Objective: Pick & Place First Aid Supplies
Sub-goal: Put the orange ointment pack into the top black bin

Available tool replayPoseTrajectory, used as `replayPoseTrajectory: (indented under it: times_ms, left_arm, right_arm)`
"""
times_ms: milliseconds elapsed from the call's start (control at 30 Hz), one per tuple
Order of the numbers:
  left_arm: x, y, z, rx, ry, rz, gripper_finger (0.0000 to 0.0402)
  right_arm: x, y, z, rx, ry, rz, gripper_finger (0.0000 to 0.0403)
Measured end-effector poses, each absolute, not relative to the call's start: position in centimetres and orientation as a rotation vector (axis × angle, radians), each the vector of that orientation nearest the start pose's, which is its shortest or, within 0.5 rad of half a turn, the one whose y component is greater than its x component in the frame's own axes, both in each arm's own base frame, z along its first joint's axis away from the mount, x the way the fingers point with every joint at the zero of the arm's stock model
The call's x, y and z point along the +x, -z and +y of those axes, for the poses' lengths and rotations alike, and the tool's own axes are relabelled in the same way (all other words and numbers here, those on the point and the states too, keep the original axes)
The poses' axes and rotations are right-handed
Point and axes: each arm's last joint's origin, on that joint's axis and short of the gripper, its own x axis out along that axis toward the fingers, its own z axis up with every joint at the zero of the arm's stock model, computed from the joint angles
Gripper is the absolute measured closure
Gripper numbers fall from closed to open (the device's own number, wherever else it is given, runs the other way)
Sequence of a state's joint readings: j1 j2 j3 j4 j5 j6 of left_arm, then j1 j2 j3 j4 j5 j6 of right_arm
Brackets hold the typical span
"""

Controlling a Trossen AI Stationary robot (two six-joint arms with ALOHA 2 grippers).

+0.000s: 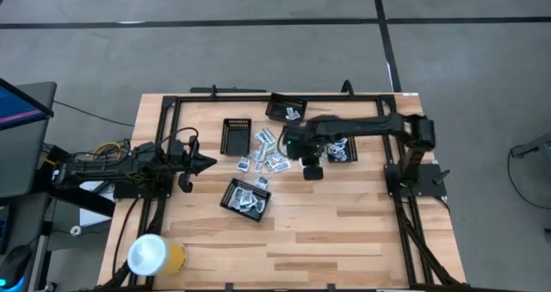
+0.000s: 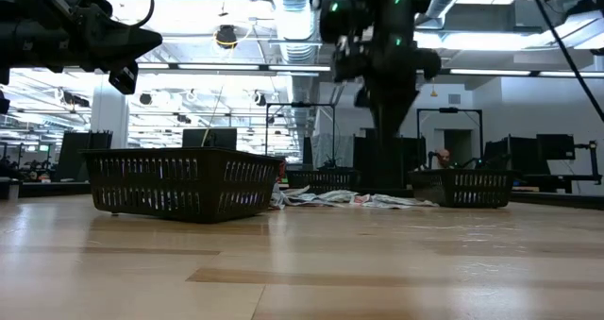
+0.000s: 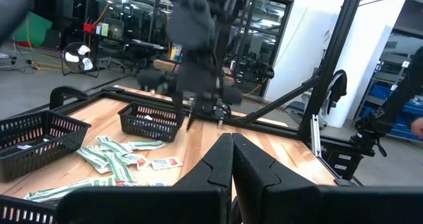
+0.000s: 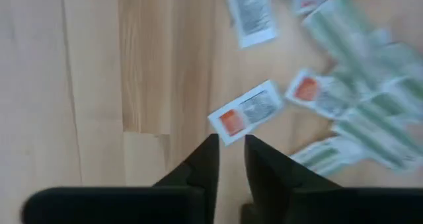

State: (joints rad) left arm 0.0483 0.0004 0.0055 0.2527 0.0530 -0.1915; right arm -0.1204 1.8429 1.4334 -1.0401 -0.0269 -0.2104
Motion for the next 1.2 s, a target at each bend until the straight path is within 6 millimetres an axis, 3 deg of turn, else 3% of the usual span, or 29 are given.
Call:
replayPoseTrajectory:
  times_ms: [267,400,533,767,967,1200]
  left_arm:
    - [9.4,-19.0,0.3,-0.177,0.030,-0.258,0.0394]
    - [9.4,-19.0,0.3,-0.177,0.030,-0.259,0.0394]
    - [9.4,-19.0,0.3,-0.177,0.030,-0.259,0.0394]
    - [9.4,-19.0,0.3,-0.177,0.029,-0.259,0.0394]
    - [9.4,-19.0,0.3,-0.177,0.030,-0.259,0.0394]
    - [9.4,-19.0,0.3,-0.177,0.030,-0.259,0.0394]
  right_arm:
    - [36.9,-14.0,-3.3,-0.067,-0.130,1.661,0.0268]
    - [37.3,-11.2,-3.3,-0.057,-0.131,1.731,0.0256]
    - [37.4,-10.3,-3.3,-0.062,-0.138,1.756,0.0273]
    - [37.4,-11.9,-4.0,-0.074,-0.141,1.674,0.0389]
    - [37.1,-15.5,-4.9,-0.080,-0.075,1.555,0.0400]
    - [35.4,-22.8,-5.0,-0.163,0.062,1.354,0.0400]
